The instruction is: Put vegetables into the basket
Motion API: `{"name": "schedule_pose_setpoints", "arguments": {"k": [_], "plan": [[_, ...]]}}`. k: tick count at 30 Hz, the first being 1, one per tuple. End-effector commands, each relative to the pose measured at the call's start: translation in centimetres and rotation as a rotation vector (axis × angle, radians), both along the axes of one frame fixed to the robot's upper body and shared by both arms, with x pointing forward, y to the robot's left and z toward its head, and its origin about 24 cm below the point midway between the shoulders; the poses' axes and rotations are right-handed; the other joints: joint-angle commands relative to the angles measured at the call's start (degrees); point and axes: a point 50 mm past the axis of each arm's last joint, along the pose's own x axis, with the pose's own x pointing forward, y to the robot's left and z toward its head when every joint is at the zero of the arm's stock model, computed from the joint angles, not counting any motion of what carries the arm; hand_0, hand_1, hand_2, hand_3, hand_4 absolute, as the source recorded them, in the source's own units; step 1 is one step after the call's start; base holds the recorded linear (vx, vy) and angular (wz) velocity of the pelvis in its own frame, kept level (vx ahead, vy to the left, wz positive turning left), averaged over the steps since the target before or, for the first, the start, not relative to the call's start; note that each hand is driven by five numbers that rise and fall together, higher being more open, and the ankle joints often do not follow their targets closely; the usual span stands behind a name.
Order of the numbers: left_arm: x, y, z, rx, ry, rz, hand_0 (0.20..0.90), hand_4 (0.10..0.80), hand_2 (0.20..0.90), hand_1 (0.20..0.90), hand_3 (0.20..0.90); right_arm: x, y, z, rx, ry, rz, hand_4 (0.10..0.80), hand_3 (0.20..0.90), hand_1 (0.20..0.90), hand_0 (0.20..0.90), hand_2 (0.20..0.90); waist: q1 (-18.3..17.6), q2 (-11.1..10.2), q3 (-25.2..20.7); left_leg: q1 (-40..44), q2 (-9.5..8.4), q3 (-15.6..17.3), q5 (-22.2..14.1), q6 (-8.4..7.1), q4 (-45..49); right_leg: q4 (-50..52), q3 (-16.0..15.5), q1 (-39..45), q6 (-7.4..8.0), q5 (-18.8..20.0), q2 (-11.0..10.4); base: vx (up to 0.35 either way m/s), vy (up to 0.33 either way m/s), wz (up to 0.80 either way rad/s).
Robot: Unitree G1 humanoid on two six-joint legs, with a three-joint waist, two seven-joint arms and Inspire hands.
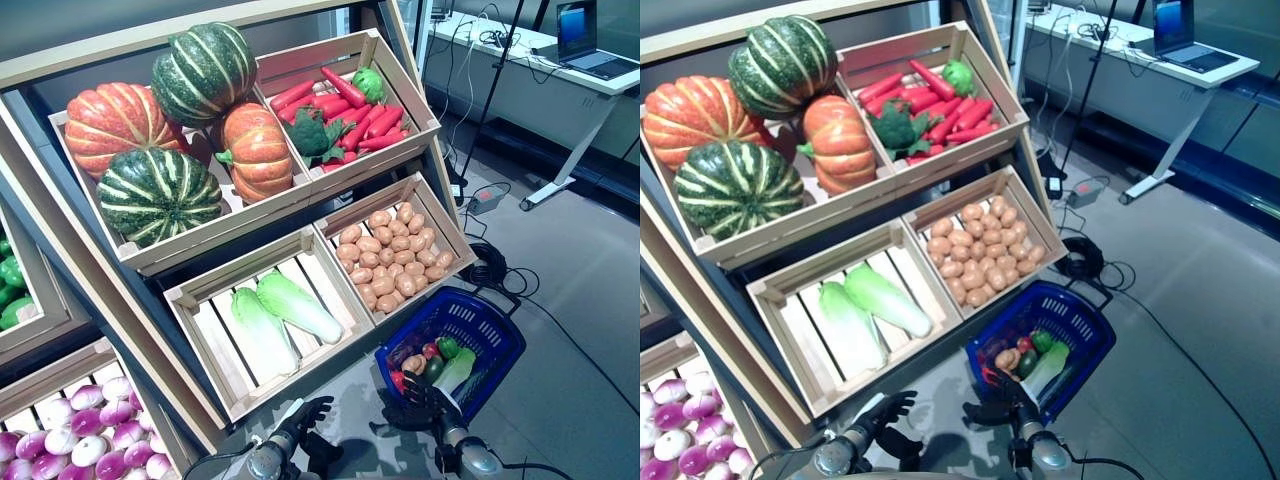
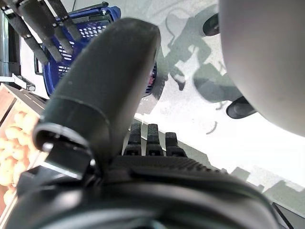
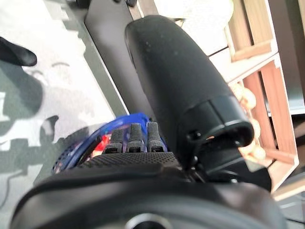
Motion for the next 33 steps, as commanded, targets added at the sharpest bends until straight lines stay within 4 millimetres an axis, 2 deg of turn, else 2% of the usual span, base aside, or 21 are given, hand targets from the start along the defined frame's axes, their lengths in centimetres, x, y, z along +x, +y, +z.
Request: {"name": "schedule_pose_setpoints", "arguments": {"k": [1,5,10,12,13,14,16,21,23,26,27,29,30,31,32,33], "plan": [[5.3,-1.9,2.5,-0.016,-0.187,-0.084,0.900,0.800,0.900,0.900,0.900,4.9,1.6,2.6,0.031,-0.185,-0.015,0.800,0.900,0.900,0.900,0.900,0.1,-0.8,2.9,2.6,-1.21,3.6,-3.2,1.00,0.5,0.8,5.2,-5.1,-1.12,6.9,-3.5,-0.052,0.015,0.00],[5.9,-2.3,3.1,-0.035,-0.247,-0.111,0.900,0.800,0.900,0.900,0.900,5.1,1.4,2.8,0.025,-0.193,-0.011,0.800,0.900,0.900,0.900,0.900,0.0,-0.5,3.3,2.2,-1.34,3.5,-3.2,0.97,0.5,0.7,5.3,-5.4,-1.15,7.0,-3.5,-0.009,0.005,0.00],[7.2,-3.0,5.7,-0.091,-0.469,-0.144,0.900,0.800,0.900,0.900,0.900,4.9,1.1,2.8,0.024,-0.189,-0.005,0.800,0.900,0.900,0.900,0.900,0.2,-0.5,3.2,2.4,-1.29,3.6,-3.4,0.71,0.5,0.3,5.1,-4.9,-1.19,6.9,-3.5,0.029,0.004,0.01],[9.2,-2.7,9.6,-0.061,-0.760,-0.163,0.900,0.800,0.900,0.900,0.900,4.7,0.5,2.9,0.021,-0.184,-0.016,0.800,0.900,0.900,0.900,0.900,0.4,-0.6,3.4,2.3,-1.19,3.7,-3.4,0.44,0.5,0.2,5.0,-4.9,-1.32,6.9,-3.5,0.034,0.006,0.01],[9.2,-2.7,9.6,-0.061,-0.760,-0.163,0.900,0.800,0.900,0.900,0.900,4.7,0.5,2.9,0.022,-0.184,-0.016,0.800,0.900,0.900,0.900,0.900,0.3,-0.6,3.4,2.3,-1.20,3.7,-3.4,0.44,0.5,0.2,5.0,-4.8,-1.32,6.9,-3.5,0.000,0.000,0.00],[10.5,-1.9,12.2,-0.049,-0.910,-0.135,0.900,0.800,0.900,0.900,0.900,4.6,-0.1,3.0,0.016,-0.184,-0.028,0.800,0.900,0.900,0.900,0.900,0.6,-0.6,3.6,2.2,-1.19,3.6,-3.4,0.37,0.5,0.1,4.8,-4.8,-1.44,6.7,-3.4,0.000,0.000,0.00],[11.3,-0.7,14.9,-0.050,-1.066,-0.086,0.900,0.800,0.900,0.900,0.900,4.4,-0.7,3.2,0.011,-0.183,-0.042,0.800,0.900,0.900,0.900,0.900,0.8,-0.5,3.7,2.2,-1.16,3.7,-3.4,0.36,0.5,-0.1,4.6,-4.7,-1.61,6.7,-3.5,0.000,0.000,0.00],[12.0,1.5,19.3,-0.027,-1.304,-0.033,0.900,0.800,0.900,0.900,0.900,3.6,-1.6,3.2,0.027,-0.194,-0.119,0.800,0.900,0.900,0.900,0.900,1.1,-0.4,3.2,1.9,-1.11,4.0,-3.3,0.16,0.5,-0.5,4.3,-4.5,-1.71,6.9,-3.5,0.061,0.011,0.00],[12.4,2.0,19.8,0.010,-1.333,0.003,0.900,0.800,0.900,0.900,0.900,3.5,-1.6,3.2,0.029,-0.200,-0.137,0.800,0.900,0.900,0.900,0.900,0.8,-0.4,3.2,1.8,-1.04,4.1,-3.3,0.13,0.5,-0.4,4.4,-4.6,-1.70,6.8,-3.4,0.061,0.017,0.00],[12.9,3.0,20.0,0.197,-1.413,0.015,0.900,0.800,0.900,0.900,0.900,3.5,-1.9,3.3,0.022,-0.209,-0.161,0.800,0.900,0.900,0.900,0.900,0.3,-0.2,3.0,1.4,-0.86,4.6,-3.1,0.02,0.5,0.6,4.8,-5.5,-1.65,6.3,-3.4,0.044,0.039,-0.02],[13.1,3.6,19.7,0.293,-1.422,0.005,0.900,0.800,0.900,0.900,0.900,3.4,-2.2,3.3,0.018,-0.211,-0.168,0.800,0.900,0.900,0.900,0.900,0.0,0.0,3.0,1.4,-0.84,4.8,-3.1,-0.09,0.5,1.1,4.8,-5.8,-1.62,6.2,-3.4,0.052,0.049,-0.03],[13.2,4.2,19.4,0.367,-1.404,-0.002,0.900,0.800,0.900,0.900,0.900,3.3,-2.5,3.3,0.014,-0.213,-0.169,0.800,0.900,0.900,0.900,0.900,-0.3,0.1,3.0,1.4,-0.82,4.9,-3.0,-0.19,0.5,1.4,4.9,-6.0,-1.62,6.1,-3.5,0.048,0.082,-0.05],[13.7,5.4,18.5,0.510,-1.355,-0.009,0.900,0.800,0.900,0.900,0.900,3.4,-3.2,3.6,-0.002,-0.224,-0.157,0.800,0.900,0.900,0.900,0.900,-1.0,0.6,3.3,1.3,-0.81,5.4,-2.5,-0.44,0.5,2.5,5.2,-7.1,-1.74,5.8,-3.7,0.037,0.112,-0.10],[13.7,5.5,18.4,0.524,-1.348,-0.012,0.900,0.800,0.900,0.900,0.900,3.5,-3.3,3.7,-0.003,-0.225,-0.156,0.800,0.900,0.900,0.900,0.900,-1.0,0.6,3.3,1.3,-0.81,5.4,-2.5,-0.45,0.5,2.6,5.2,-7.2,-1.75,5.8,-3.7,0.021,0.187,-0.11],[14.1,6.1,17.7,0.637,-1.305,-0.031,0.900,0.800,0.900,0.900,0.900,3.9,-3.9,4.0,-0.017,-0.240,-0.135,0.800,0.900,0.900,0.900,0.900,-1.6,1.1,4.0,0.8,-0.86,5.6,-2.1,-0.64,0.9,4.3,5.3,-8.5,-1.95,5.4,-4.0,-0.019,0.114,-0.13],[14.2,6.1,17.6,0.648,-1.304,-0.030,0.900,0.800,0.900,0.900,0.900,4.0,-4.1,4.2,-0.020,-0.246,-0.132,0.800,0.900,0.900,0.900,0.900,-1.7,1.3,4.3,0.6,-0.88,5.7,-2.0,-0.68,1.2,5.0,5.4,-9.0,-2.03,5.2,-4.1,-0.164,0.289,-0.31]]}}
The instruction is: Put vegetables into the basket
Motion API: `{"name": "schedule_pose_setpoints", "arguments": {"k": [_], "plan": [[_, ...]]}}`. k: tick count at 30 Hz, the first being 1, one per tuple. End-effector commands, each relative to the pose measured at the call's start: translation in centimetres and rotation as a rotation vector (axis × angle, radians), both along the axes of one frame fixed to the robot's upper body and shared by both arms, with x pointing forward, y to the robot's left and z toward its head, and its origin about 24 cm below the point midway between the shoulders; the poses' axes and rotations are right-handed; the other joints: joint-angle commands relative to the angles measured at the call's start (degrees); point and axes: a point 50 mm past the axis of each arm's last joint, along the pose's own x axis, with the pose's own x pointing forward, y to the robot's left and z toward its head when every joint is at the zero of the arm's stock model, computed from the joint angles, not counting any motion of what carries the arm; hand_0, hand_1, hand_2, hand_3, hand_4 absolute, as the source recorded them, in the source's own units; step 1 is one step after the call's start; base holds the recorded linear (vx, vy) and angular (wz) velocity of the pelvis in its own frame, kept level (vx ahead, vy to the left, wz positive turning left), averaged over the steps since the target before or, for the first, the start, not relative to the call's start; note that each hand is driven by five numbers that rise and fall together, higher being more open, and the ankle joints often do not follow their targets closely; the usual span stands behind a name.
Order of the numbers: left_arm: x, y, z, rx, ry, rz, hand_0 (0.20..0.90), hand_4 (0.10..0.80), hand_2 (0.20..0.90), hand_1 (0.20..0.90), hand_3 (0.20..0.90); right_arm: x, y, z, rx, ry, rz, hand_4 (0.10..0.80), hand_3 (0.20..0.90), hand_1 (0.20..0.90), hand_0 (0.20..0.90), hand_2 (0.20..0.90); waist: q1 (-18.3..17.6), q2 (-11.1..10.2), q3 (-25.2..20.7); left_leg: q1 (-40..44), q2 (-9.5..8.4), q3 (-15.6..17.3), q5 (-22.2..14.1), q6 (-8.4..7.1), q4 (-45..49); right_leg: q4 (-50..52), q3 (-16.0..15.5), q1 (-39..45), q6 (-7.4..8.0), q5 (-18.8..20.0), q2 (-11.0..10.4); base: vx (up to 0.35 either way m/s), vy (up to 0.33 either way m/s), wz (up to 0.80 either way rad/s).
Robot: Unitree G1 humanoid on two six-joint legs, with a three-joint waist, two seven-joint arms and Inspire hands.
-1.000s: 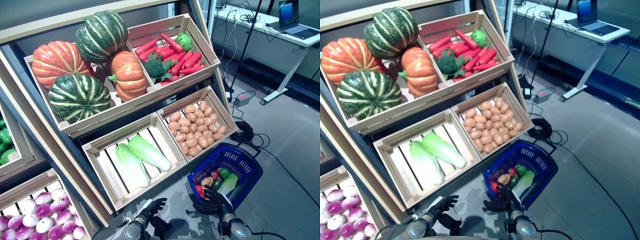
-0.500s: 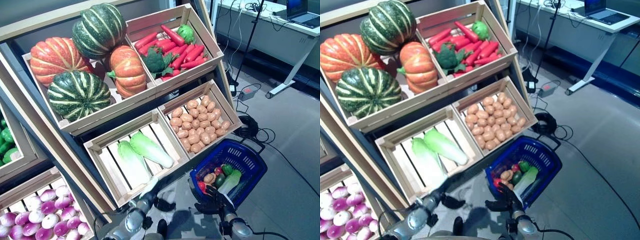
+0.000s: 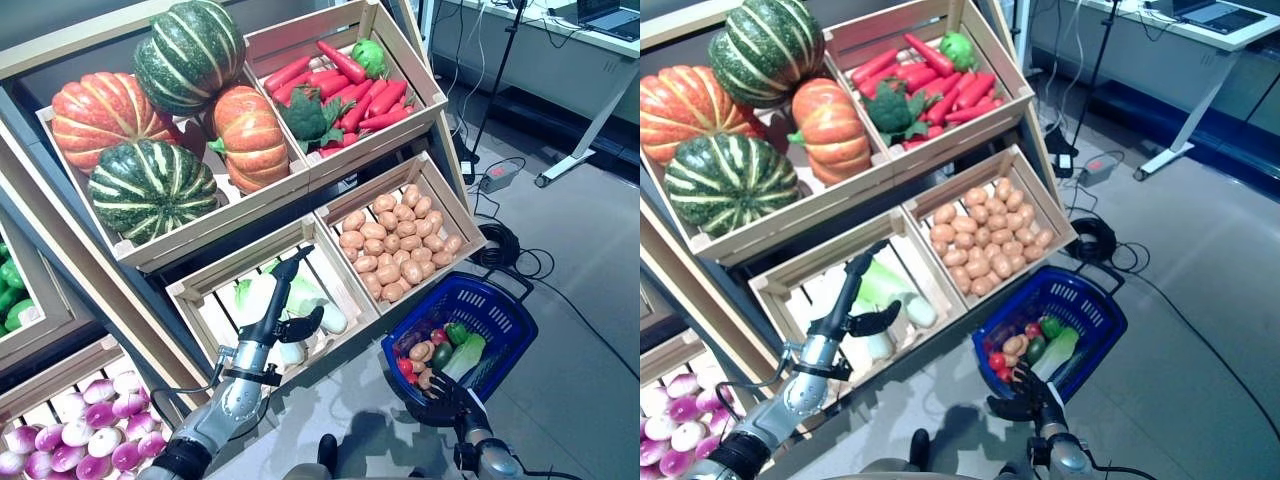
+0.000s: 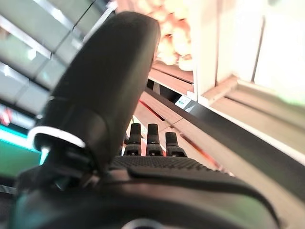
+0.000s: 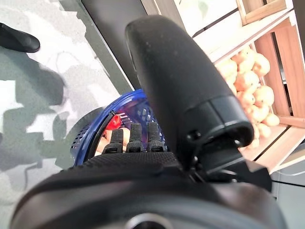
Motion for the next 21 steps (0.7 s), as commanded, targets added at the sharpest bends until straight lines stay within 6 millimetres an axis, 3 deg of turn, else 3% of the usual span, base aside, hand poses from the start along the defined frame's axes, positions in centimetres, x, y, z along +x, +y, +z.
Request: {"name": "schedule_pose_setpoints", "arguments": {"k": [1,5,8,9,13,15,21], "plan": [[4.7,2.5,3.5,0.215,-0.202,0.182,0.900,0.800,0.900,0.900,0.900,5.7,-1.4,4.6,0.002,-0.280,0.031,0.800,0.900,0.900,0.900,0.900,-2.4,-1.2,4.4,-2.0,-1.49,4.0,-2.5,-0.97,5.6,10.2,4.6,-11.1,-2.78,3.5,-4.5,-0.218,0.243,-0.29],[6.1,3.5,4.5,0.363,-0.229,0.208,0.900,0.800,0.900,0.900,0.900,8.1,-1.9,6.9,-0.020,-0.368,0.109,0.800,0.900,0.900,0.900,0.900,-3.3,-1.2,9.9,-10.3,-1.47,5.2,-4.0,-1.18,16.7,22.6,6.2,-20.7,-3.58,0.6,-5.5,-0.265,0.129,-0.26],[7.2,4.9,6.5,0.467,-0.254,0.218,0.900,0.800,0.900,0.900,0.900,9.4,-1.5,8.1,-0.009,-0.420,0.148,0.800,0.900,0.900,0.900,0.900,-3.2,-2.5,12.2,-15.7,-1.21,6.3,-6.4,-0.41,23.3,29.7,6.6,-26.4,-4.09,-1.8,-6.1,-0.203,-0.012,-0.06],[8.0,6.4,8.1,0.549,-0.268,0.242,0.900,0.800,0.900,0.900,0.900,10.2,-1.3,9.0,-0.005,-0.453,0.167,0.800,0.900,0.900,0.900,0.900,-3.2,-3.3,13.7,-20.3,-0.87,6.2,-7.7,-0.08,28.3,34.8,7.2,-30.4,-4.52,-3.2,-6.1,-0.200,-0.013,-0.02],[9.0,8.7,11.0,0.619,-0.282,0.317,0.900,0.800,0.900,0.900,0.900,11.6,-1.3,10.3,-0.021,-0.484,0.195,0.800,0.900,0.900,0.900,0.900,-3.4,-3.9,15.6,-27.6,0.29,6.5,-10.6,0.50,36.6,43.3,8.4,-37.1,-5.26,-6.1,-6.4,-0.148,0.019,-0.02],[9.2,9.4,11.8,0.664,-0.292,0.332,0.900,0.800,0.900,0.900,0.900,12.3,-1.5,11.0,-0.030,-0.494,0.203,0.800,0.900,0.900,0.900,0.900,-3.6,-4.0,16.5,-31.0,1.12,6.5,-14.0,0.55,42.2,49.0,9.4,-40.1,-5.22,-9.2,-7.0,-0.053,0.044,-0.07],[10.0,10.3,14.7,0.823,-0.304,0.342,0.900,0.800,0.900,0.900,0.900,13.9,-1.8,13.3,-0.048,-0.549,0.229,0.800,0.900,0.900,0.900,0.900,-4.2,-3.8,18.3,-39.0,2.38,5.9,-17.0,1.10,51.2,57.4,10.9,-48.1,-5.86,-11.5,-7.2,-0.071,0.056,-0.04]]}}
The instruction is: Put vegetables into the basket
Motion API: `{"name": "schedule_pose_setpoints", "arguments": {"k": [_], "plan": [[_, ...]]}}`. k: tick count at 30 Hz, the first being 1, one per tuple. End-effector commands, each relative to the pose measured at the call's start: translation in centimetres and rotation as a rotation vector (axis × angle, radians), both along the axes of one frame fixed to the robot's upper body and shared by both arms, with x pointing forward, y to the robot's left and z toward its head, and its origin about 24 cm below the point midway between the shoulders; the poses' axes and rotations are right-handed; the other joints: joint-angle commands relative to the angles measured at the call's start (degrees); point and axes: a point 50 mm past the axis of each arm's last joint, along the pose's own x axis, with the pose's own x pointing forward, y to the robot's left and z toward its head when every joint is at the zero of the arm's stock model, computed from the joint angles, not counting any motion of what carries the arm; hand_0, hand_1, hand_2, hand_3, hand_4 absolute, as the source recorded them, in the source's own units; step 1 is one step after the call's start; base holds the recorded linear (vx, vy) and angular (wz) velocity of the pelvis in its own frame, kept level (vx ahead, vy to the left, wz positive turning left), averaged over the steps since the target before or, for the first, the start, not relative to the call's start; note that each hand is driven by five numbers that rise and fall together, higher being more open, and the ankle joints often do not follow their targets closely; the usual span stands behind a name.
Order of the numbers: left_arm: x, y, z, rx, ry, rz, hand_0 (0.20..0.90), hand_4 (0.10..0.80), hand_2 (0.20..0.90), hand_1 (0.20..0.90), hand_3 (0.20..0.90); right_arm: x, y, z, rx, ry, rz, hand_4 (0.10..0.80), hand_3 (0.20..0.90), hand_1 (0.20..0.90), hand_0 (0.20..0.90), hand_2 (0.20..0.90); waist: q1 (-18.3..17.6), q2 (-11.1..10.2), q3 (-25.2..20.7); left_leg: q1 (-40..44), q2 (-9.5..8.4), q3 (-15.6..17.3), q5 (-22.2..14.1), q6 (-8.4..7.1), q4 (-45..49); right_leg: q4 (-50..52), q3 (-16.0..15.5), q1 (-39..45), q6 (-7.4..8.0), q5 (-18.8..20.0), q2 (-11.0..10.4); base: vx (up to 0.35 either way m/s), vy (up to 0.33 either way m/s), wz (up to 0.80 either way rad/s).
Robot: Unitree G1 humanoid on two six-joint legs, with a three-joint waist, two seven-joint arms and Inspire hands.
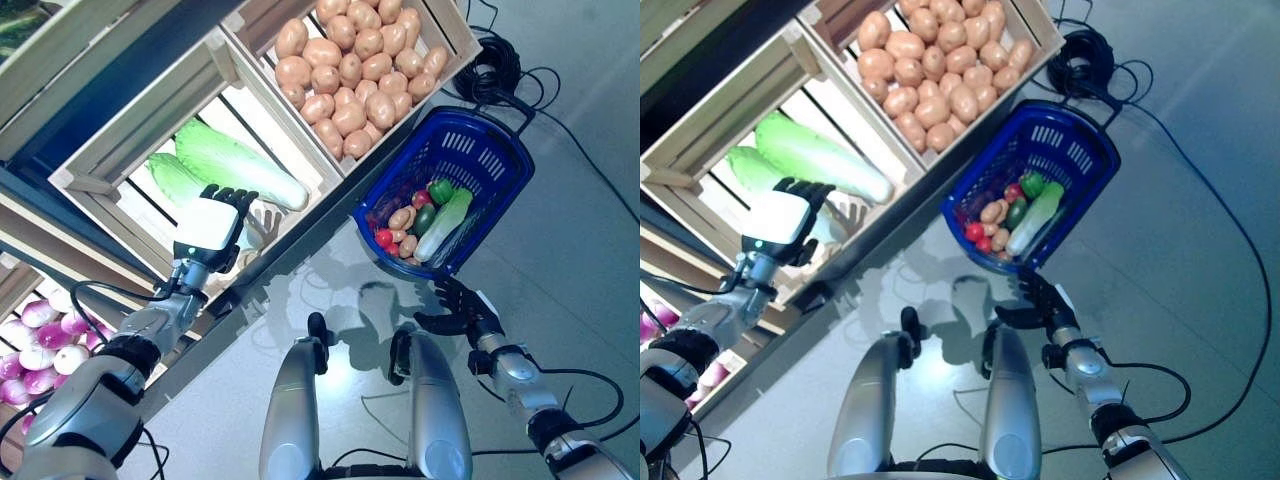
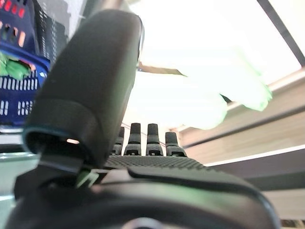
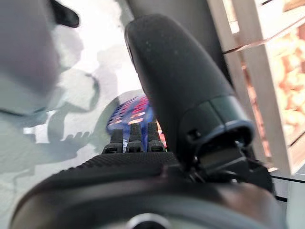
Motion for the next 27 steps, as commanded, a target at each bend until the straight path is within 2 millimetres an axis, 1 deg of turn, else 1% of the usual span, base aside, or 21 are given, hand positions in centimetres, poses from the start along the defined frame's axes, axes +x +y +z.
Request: {"name": "schedule_pose_setpoints", "arguments": {"k": [1,2,5,10,13,16,20,21,23,25,27], "plan": [[0.5,2.3,4.5,0.077,-0.136,0.086,0.900,0.800,0.900,0.900,0.900,1.4,1.0,3.1,0.052,-0.141,0.074,0.800,0.900,0.900,0.900,0.900,-1.5,-0.1,-2.1,1.8,0.30,0.5,-7.9,1.65,5.8,-3.2,2.4,2.2,0.89,5.8,-0.4,-0.027,0.062,-0.01],[0.6,2.4,5.2,0.120,-0.131,0.083,0.900,0.800,0.900,0.900,0.900,1.6,1.0,3.5,0.047,-0.151,0.073,0.800,0.900,0.900,0.900,0.900,-1.6,-0.1,-1.8,0.4,0.38,0.2,-8.5,1.71,7.5,-1.6,2.8,0.6,0.88,5.5,-0.3,-0.020,0.052,0.00],[0.9,3.0,6.0,0.197,-0.101,0.113,0.900,0.800,0.900,0.900,0.900,2.0,0.7,4.2,0.045,-0.165,0.059,0.800,0.900,0.900,0.900,0.900,-1.8,-0.1,-1.2,-1.6,0.48,-0.1,-9.1,1.79,9.4,0.1,3.1,-1.5,1.02,5.2,-0.2,-0.012,0.039,0.04],[0.7,4.0,6.8,0.279,-0.086,0.153,0.900,0.800,0.900,0.900,0.900,1.8,-0.3,4.3,0.036,-0.152,0.029,0.800,0.900,0.900,0.900,0.900,-1.7,-0.1,-0.6,-3.8,0.60,-0.7,-9.3,1.73,11.0,1.2,3.4,-3.6,1.40,5.5,-0.3,-0.001,0.014,0.00],[0.8,4.4,8.0,0.318,-0.096,0.184,0.900,0.800,0.900,0.900,0.900,1.7,-1.1,4.5,0.032,-0.155,0.010,0.800,0.900,0.900,0.900,0.900,-1.8,-0.1,-0.2,-4.9,0.57,-0.9,-9.3,1.78,11.4,1.5,3.6,-4.8,1.70,5.9,-0.1,0.004,0.044,0.01],[0.9,4.8,8.9,0.341,-0.096,0.209,0.900,0.800,0.900,0.900,0.900,1.7,-1.2,4.8,0.028,-0.163,0.016,0.800,0.900,0.900,0.900,0.900,-1.9,-0.2,0.1,-5.6,0.73,-1.0,-9.2,1.77,11.8,1.7,3.6,-5.5,1.83,6.0,-0.1,0.001,0.054,0.02],[0.7,6.3,10.6,0.327,-0.131,0.287,0.900,0.800,0.900,0.900,0.900,1.5,-1.6,4.9,0.021,-0.164,0.011,0.800,0.900,0.900,0.900,0.900,-1.8,-0.5,0.3,-6.9,0.91,-1.1,-9.0,1.77,11.9,1.6,3.4,-6.8,2.19,6.6,0.0,-0.005,0.043,0.01],[0.7,6.3,10.7,0.326,-0.134,0.291,0.900,0.800,0.900,0.900,0.900,1.4,-1.6,4.8,0.022,-0.163,0.010,0.800,0.900,0.900,0.900,0.900,-1.8,-0.5,0.3,-6.9,0.91,-1.1,-9.0,1.77,11.9,1.5,3.4,-6.8,2.22,6.7,0.0,0.009,0.037,0.00],[0.3,7.3,11.3,0.329,-0.174,0.331,0.900,0.800,0.900,0.900,0.900,1.3,-1.8,4.6,0.025,-0.157,0.001,0.800,0.900,0.900,0.900,0.900,-1.6,-0.7,0.3,-6.8,0.92,-1.2,-8.8,1.67,11.4,0.9,3.4,-6.6,2.51,7.1,0.1,0.007,0.034,-0.01],[0.1,7.8,11.7,0.340,-0.204,0.352,0.900,0.800,0.900,0.900,0.900,1.1,-1.9,4.4,0.025,-0.154,0.003,0.800,0.900,0.900,0.900,0.900,-1.4,-0.7,0.3,-6.5,0.92,-1.1,-8.7,1.68,10.9,0.4,3.2,-6.3,2.63,7.3,0.1,0.000,0.000,0.00],[0.0,8.0,11.8,0.354,-0.195,0.363,0.900,0.800,0.900,0.900,0.900,1.0,-2.0,4.2,0.026,-0.151,0.004,0.800,0.900,0.900,0.900,0.900,-1.3,-0.7,0.3,-6.0,0.92,-0.9,-8.7,1.66,10.4,-0.1,3.0,-5.8,2.75,7.4,0.0,0.008,0.016,0.00]]}}
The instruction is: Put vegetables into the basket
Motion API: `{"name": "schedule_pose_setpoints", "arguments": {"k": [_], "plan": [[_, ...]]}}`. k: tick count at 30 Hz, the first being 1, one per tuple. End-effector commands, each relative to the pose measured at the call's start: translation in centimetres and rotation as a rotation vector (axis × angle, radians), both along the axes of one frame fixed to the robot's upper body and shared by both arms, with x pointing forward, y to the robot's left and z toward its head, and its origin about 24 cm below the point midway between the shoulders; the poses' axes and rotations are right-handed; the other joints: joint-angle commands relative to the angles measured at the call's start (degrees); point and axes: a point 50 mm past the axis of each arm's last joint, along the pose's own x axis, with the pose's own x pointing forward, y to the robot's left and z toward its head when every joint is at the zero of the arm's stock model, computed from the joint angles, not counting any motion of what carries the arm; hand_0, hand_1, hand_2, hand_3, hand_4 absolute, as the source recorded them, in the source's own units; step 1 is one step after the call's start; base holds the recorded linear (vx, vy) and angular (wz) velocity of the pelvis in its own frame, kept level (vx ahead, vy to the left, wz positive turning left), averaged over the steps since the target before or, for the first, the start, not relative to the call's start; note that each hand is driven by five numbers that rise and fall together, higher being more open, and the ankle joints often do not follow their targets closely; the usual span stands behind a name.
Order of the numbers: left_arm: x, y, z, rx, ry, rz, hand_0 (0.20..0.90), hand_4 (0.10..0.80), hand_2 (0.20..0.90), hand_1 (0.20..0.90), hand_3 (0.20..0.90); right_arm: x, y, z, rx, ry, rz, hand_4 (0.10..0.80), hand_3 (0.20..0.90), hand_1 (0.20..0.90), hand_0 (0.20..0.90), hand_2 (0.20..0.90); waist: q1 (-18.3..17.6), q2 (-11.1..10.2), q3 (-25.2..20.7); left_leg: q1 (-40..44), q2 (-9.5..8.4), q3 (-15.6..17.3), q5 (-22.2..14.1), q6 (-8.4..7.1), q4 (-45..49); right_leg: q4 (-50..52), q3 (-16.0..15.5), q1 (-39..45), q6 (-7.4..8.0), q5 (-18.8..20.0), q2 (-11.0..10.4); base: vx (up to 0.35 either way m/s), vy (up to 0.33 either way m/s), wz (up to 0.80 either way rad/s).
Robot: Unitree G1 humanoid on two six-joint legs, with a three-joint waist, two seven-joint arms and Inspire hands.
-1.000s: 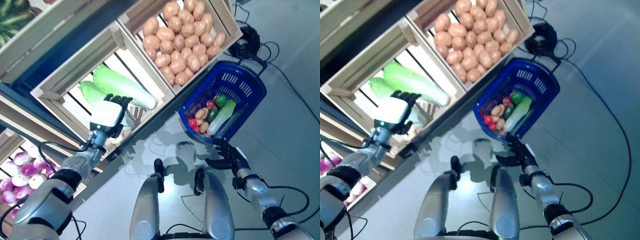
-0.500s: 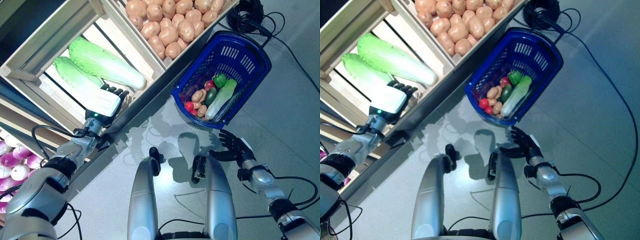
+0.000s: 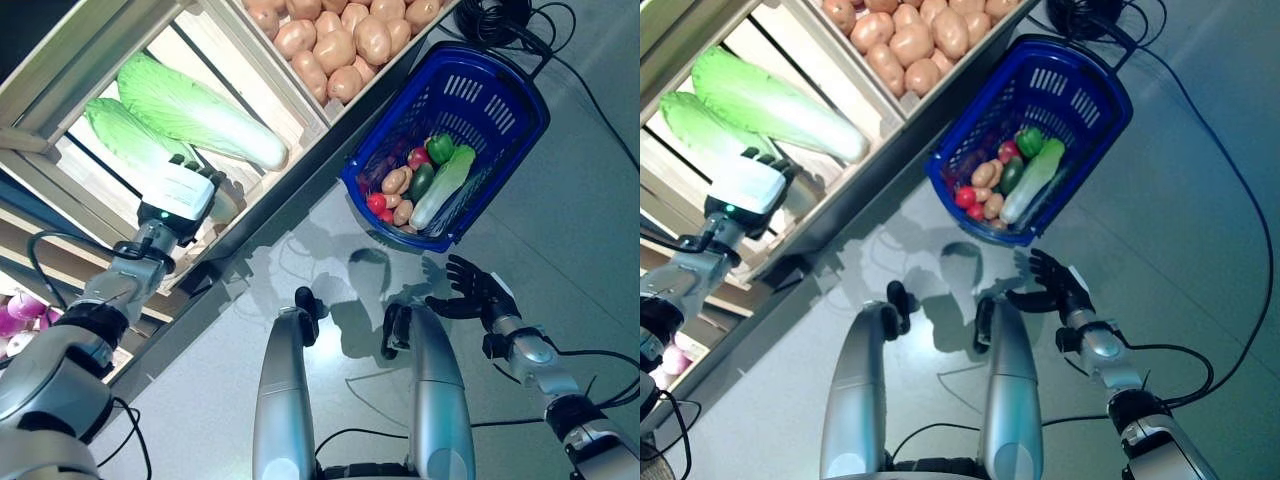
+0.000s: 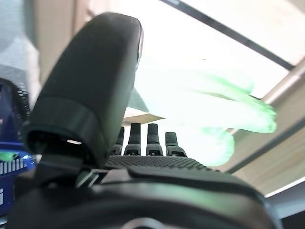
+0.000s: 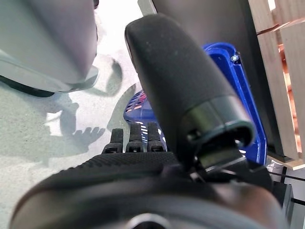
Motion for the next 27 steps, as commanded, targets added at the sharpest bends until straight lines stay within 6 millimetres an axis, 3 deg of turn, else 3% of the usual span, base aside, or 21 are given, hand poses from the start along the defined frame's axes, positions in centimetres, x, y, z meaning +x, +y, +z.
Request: {"name": "schedule_pose_setpoints", "arguments": {"k": [1,6,20,27], "plan": [[-0.9,3.9,7.0,0.102,-0.232,0.135,0.900,0.800,0.900,0.900,0.900,0.0,-1.0,1.9,0.034,-0.115,0.011,0.800,0.900,0.900,0.900,0.900,0.1,-0.1,-0.3,6.3,0.02,1.4,-5.6,1.46,0.2,-7.7,3.2,4.4,2.91,9.1,-0.1,0.021,0.039,0.01],[-0.6,3.3,6.8,0.184,-0.163,0.075,0.900,0.800,0.900,0.900,0.900,0.4,-1.1,2.5,0.022,-0.125,0.019,0.800,0.900,0.900,0.900,0.900,-0.2,-0.1,-0.3,6.3,0.23,1.7,-5.7,1.22,-0.1,-7.8,3.0,4.1,2.93,9.2,-0.5,0.035,0.067,0.00],[0.4,0.5,10.3,0.297,-0.204,-0.129,0.900,0.800,0.900,0.900,0.900,1.4,-3.9,6.1,-0.013,-0.230,-0.057,0.800,0.900,0.900,0.900,0.900,0.2,0.0,-0.3,-1.9,0.87,1.2,-7.2,1.97,3.4,-4.0,2.7,-4.0,2.92,7.9,-1.1,0.011,0.067,-0.01],[0.4,1.5,10.2,0.296,-0.135,-0.035,0.900,0.800,0.900,0.900,0.900,1.3,-5.7,7.8,-0.001,-0.287,-0.085,0.800,0.900,0.900,0.900,0.900,0.5,-0.1,-0.3,-6.6,1.06,0.3,-7.4,2.17,5.8,-1.5,2.3,-8.5,2.65,7.6,-1.8,0.023,0.074,-0.01]]}}
